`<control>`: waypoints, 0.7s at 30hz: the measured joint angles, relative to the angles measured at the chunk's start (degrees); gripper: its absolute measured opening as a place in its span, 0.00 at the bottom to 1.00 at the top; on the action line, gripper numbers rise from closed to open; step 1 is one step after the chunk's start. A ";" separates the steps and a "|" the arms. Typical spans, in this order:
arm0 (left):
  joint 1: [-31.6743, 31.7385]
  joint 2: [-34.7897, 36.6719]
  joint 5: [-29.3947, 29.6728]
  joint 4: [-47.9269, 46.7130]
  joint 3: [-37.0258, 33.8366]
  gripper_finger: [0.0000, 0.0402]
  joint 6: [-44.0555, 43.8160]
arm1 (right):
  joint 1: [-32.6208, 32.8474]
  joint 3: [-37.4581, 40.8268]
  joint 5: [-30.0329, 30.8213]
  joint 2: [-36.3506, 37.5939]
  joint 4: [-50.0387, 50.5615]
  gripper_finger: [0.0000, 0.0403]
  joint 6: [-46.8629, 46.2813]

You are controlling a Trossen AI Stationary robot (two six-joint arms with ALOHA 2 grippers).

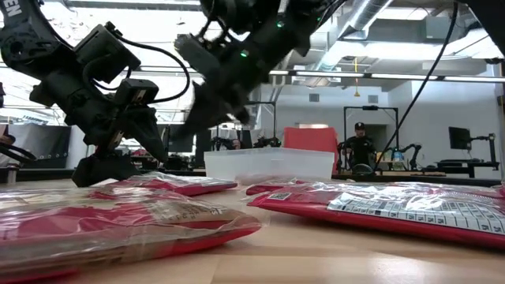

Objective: Sort popcorn bags into baskets
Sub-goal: Put the red popcorn bag into the white bin

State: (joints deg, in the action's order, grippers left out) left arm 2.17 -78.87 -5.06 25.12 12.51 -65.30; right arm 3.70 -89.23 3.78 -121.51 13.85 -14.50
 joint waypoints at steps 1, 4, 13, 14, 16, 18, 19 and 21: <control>0.00 0.00 0.26 -0.02 0.00 0.61 -0.07 | 0.32 0.03 0.85 0.35 2.84 0.02 -0.04; 0.00 0.00 0.41 0.22 0.00 0.61 0.13 | 1.91 -0.09 4.37 0.43 7.73 0.06 -1.28; -0.02 -0.02 0.17 0.33 0.00 0.61 0.35 | 5.19 0.28 4.58 -4.62 5.75 0.03 -3.01; -0.02 -0.02 0.17 0.33 0.00 0.61 0.35 | 5.04 0.28 4.58 -5.21 4.58 0.03 -2.99; -0.02 -0.01 0.15 0.38 0.02 0.61 0.38 | 4.55 0.28 4.14 -6.53 1.25 0.02 -2.97; -0.02 -0.01 0.13 0.32 0.02 0.61 0.37 | 3.78 0.24 3.07 -7.60 -2.98 0.03 -3.00; -0.02 -0.02 0.09 0.39 0.02 0.61 0.35 | 3.36 0.18 2.71 -8.39 -4.63 0.04 -3.02; 0.00 0.00 -0.05 0.38 0.02 0.61 0.52 | 2.32 -0.71 1.05 -9.50 -5.85 0.07 -3.68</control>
State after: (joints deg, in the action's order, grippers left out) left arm 2.17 -78.87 -5.10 25.50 12.53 -64.77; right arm 6.02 -89.94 4.83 -131.00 8.00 -18.18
